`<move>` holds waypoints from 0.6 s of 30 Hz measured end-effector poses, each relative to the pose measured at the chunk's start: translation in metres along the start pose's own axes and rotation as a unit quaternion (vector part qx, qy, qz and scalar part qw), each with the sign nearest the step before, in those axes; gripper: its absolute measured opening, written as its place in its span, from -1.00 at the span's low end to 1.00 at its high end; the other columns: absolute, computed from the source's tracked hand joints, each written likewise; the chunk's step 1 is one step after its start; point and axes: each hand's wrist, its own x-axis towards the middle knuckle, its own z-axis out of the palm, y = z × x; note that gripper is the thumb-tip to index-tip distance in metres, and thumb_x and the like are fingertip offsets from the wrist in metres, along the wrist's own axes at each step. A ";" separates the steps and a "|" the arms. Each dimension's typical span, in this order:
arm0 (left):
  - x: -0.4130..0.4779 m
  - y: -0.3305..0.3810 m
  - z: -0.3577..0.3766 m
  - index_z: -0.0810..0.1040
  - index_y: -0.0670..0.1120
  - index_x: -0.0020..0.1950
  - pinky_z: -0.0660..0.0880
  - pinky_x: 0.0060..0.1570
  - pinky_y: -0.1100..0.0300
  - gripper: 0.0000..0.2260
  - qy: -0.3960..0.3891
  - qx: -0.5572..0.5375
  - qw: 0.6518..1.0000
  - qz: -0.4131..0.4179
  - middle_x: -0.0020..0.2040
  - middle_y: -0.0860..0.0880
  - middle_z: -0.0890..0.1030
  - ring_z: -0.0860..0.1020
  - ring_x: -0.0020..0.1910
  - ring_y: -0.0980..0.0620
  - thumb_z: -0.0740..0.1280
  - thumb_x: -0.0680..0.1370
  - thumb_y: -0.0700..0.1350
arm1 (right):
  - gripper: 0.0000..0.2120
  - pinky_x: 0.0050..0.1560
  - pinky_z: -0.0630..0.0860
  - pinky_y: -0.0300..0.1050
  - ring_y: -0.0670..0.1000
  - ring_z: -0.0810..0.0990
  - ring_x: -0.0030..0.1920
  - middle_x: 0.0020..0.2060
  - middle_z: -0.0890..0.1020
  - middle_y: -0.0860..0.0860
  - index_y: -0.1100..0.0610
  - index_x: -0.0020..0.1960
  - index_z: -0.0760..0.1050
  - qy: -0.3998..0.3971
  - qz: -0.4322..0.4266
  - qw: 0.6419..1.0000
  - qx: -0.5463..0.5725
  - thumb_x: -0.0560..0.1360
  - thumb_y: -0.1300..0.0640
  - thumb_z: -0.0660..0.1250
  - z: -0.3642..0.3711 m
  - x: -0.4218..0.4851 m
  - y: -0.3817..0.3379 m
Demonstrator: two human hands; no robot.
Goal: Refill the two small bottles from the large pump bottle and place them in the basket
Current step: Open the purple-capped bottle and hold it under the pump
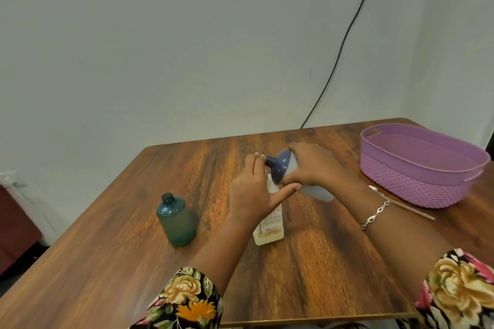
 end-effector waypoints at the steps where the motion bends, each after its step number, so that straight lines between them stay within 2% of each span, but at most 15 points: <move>1: 0.003 0.000 -0.002 0.55 -0.21 0.02 0.38 -0.43 0.36 -0.33 0.001 0.001 1.000 0.002 -0.04 -0.10 0.55 0.55 -0.27 0.06 0.21 0.36 0.40 | -0.48 -0.05 0.41 -0.16 -0.01 0.45 -0.03 0.03 0.54 0.04 0.10 0.17 0.41 0.001 0.001 1.000 0.023 0.29 -0.05 0.46 0.000 -0.001 0.000; 4: 0.013 0.000 -0.009 0.55 -0.20 0.01 0.37 -0.44 0.37 -0.38 0.004 0.002 1.000 0.006 -0.06 -0.09 0.56 0.55 -0.31 0.06 0.28 0.35 0.35 | -0.47 -0.14 0.38 -0.19 -0.01 0.47 -0.07 0.00 0.53 0.05 0.12 0.16 0.43 0.010 -0.001 0.998 0.067 0.28 -0.08 0.47 -0.006 0.001 0.001; 8: 0.008 0.002 -0.005 0.56 -0.20 0.02 0.42 -0.40 0.35 -0.31 0.014 -0.005 1.000 -0.016 -0.03 -0.09 0.57 0.55 -0.25 0.06 0.19 0.36 0.41 | -0.54 -0.19 0.35 -0.21 -0.03 0.45 -0.11 -0.08 0.51 0.00 0.04 0.04 0.40 0.000 -0.007 1.000 0.026 0.24 -0.06 0.49 -0.007 0.005 0.000; 10: -0.001 0.003 0.001 0.56 -0.21 0.03 0.40 -0.39 0.37 -0.28 0.023 0.001 1.000 -0.019 -0.03 -0.10 0.57 0.55 -0.24 0.06 0.15 0.37 0.44 | -0.52 -0.20 0.36 -0.20 -0.03 0.45 -0.12 -0.12 0.49 -0.03 0.02 0.04 0.39 -0.012 -0.005 1.000 0.013 0.22 -0.06 0.49 -0.004 0.004 0.001; 14: -0.001 0.005 0.002 0.56 -0.22 -0.02 0.40 -0.41 0.36 -0.31 0.025 -0.015 0.999 -0.024 -0.07 -0.10 0.56 0.54 -0.29 0.06 0.17 0.36 0.42 | -0.56 -0.29 0.28 -0.25 -0.05 0.45 -0.15 -0.15 0.49 -0.05 0.00 0.00 0.39 -0.005 -0.016 1.000 -0.014 0.22 -0.06 0.49 -0.004 0.005 0.001; 16: 0.005 0.004 -0.001 0.56 -0.19 -0.06 0.38 -0.45 0.37 -0.34 0.033 -0.011 0.999 -0.017 -0.12 -0.08 0.56 0.51 -0.33 0.09 0.22 0.36 0.42 | -0.58 -0.25 0.33 -0.26 -0.04 0.45 -0.13 -0.10 0.51 -0.01 0.01 0.02 0.40 -0.008 -0.017 1.000 0.003 0.26 -0.05 0.49 -0.006 0.006 0.001; 18: 0.012 0.003 -0.004 0.56 -0.18 -0.07 0.36 -0.46 0.38 -0.36 0.046 -0.011 0.999 -0.016 -0.14 -0.06 0.56 0.51 -0.35 0.10 0.21 0.36 0.41 | -0.50 -0.15 0.39 -0.21 -0.01 0.46 -0.07 -0.02 0.53 0.05 0.09 0.13 0.41 -0.004 -0.012 1.000 0.021 0.29 -0.06 0.48 -0.009 0.008 0.002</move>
